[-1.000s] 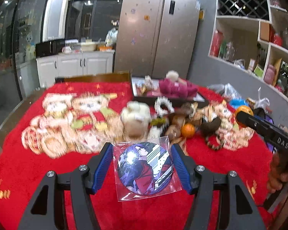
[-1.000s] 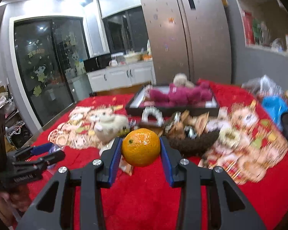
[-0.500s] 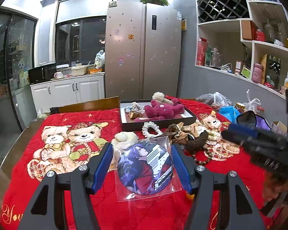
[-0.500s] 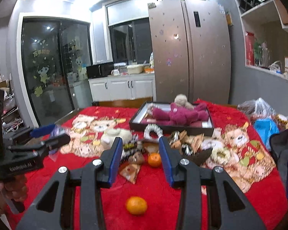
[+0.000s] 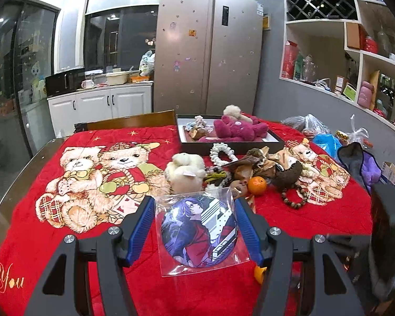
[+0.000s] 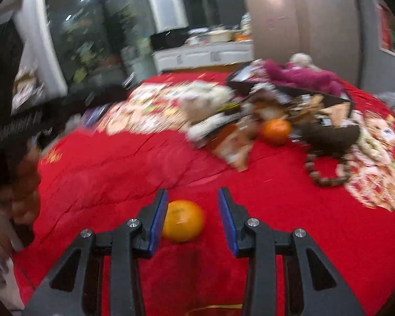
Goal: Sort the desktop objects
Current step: 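Lift the badge packet and orange off the bedspread with both tools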
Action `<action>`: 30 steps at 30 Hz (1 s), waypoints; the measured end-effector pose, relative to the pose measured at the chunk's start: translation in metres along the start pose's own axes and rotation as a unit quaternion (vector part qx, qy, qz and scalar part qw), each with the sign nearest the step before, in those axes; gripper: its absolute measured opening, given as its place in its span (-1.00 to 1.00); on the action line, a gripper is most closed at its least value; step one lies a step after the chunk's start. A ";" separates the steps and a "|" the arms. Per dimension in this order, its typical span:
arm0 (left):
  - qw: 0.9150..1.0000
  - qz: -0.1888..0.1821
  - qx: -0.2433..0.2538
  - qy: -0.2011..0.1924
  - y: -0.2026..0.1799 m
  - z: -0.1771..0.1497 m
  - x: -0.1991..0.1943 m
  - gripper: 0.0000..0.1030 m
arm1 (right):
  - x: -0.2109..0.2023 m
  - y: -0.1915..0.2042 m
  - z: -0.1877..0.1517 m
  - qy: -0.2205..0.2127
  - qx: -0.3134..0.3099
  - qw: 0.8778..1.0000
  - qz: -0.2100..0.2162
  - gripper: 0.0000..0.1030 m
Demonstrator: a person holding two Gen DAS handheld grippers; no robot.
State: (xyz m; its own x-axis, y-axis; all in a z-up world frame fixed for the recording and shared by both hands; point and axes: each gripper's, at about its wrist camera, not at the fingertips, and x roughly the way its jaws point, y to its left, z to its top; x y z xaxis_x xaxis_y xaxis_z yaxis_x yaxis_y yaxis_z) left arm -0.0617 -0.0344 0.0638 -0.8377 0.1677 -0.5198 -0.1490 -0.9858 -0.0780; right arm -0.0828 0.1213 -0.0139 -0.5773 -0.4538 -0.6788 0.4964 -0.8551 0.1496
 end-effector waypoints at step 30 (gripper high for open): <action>1.000 0.000 0.025 0.003 -0.017 -0.009 0.002 0.24 | -0.018 -0.004 0.004 -0.038 0.018 0.997 -0.066 -0.25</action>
State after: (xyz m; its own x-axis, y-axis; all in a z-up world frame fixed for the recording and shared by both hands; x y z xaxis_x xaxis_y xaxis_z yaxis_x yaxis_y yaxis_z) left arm -0.0563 -0.0178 0.0569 -0.8347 0.1683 -0.5244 -0.1763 -0.9837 -0.0352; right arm -0.0768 0.1315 0.0000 -0.6846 -0.3527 -0.6379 0.3900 -0.9166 0.0882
